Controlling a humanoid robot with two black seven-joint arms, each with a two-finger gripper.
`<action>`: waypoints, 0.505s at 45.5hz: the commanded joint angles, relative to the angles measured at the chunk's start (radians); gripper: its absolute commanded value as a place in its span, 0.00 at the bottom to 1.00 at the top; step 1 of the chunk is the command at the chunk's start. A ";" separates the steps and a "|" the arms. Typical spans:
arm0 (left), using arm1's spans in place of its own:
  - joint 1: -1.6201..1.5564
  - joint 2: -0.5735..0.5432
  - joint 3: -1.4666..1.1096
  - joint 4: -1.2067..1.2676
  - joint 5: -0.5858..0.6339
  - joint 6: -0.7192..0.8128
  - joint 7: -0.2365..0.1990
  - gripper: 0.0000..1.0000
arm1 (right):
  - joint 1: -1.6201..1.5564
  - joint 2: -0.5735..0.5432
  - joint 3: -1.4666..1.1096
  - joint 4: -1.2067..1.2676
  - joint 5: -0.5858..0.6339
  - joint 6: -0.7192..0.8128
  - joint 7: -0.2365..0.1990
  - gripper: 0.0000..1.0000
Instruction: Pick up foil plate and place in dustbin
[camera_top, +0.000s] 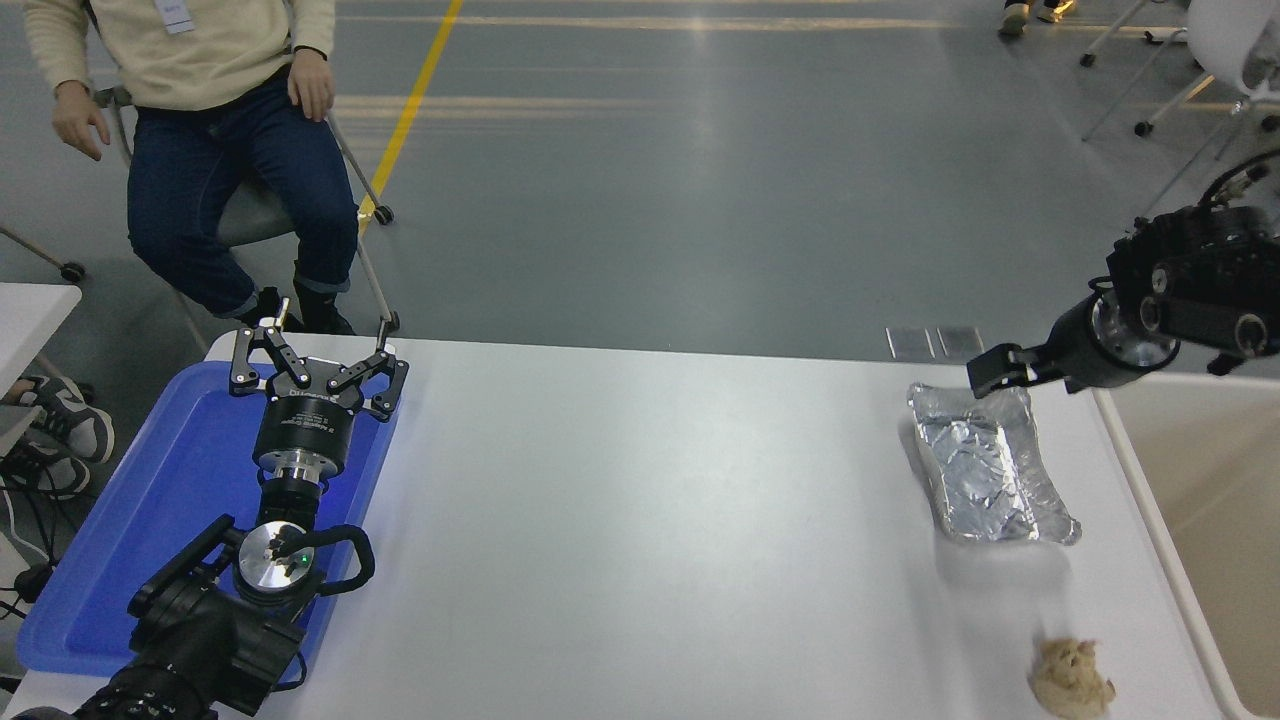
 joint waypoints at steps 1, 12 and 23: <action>0.000 0.000 0.000 0.000 0.000 -0.001 0.000 1.00 | -0.190 -0.002 0.045 -0.156 -0.022 -0.069 0.002 1.00; 0.000 0.000 0.000 0.000 0.000 -0.001 0.000 1.00 | -0.339 0.044 0.068 -0.276 -0.021 -0.229 0.004 1.00; 0.000 0.000 0.000 0.000 0.000 -0.001 0.000 1.00 | -0.461 0.086 0.131 -0.365 -0.021 -0.336 0.002 1.00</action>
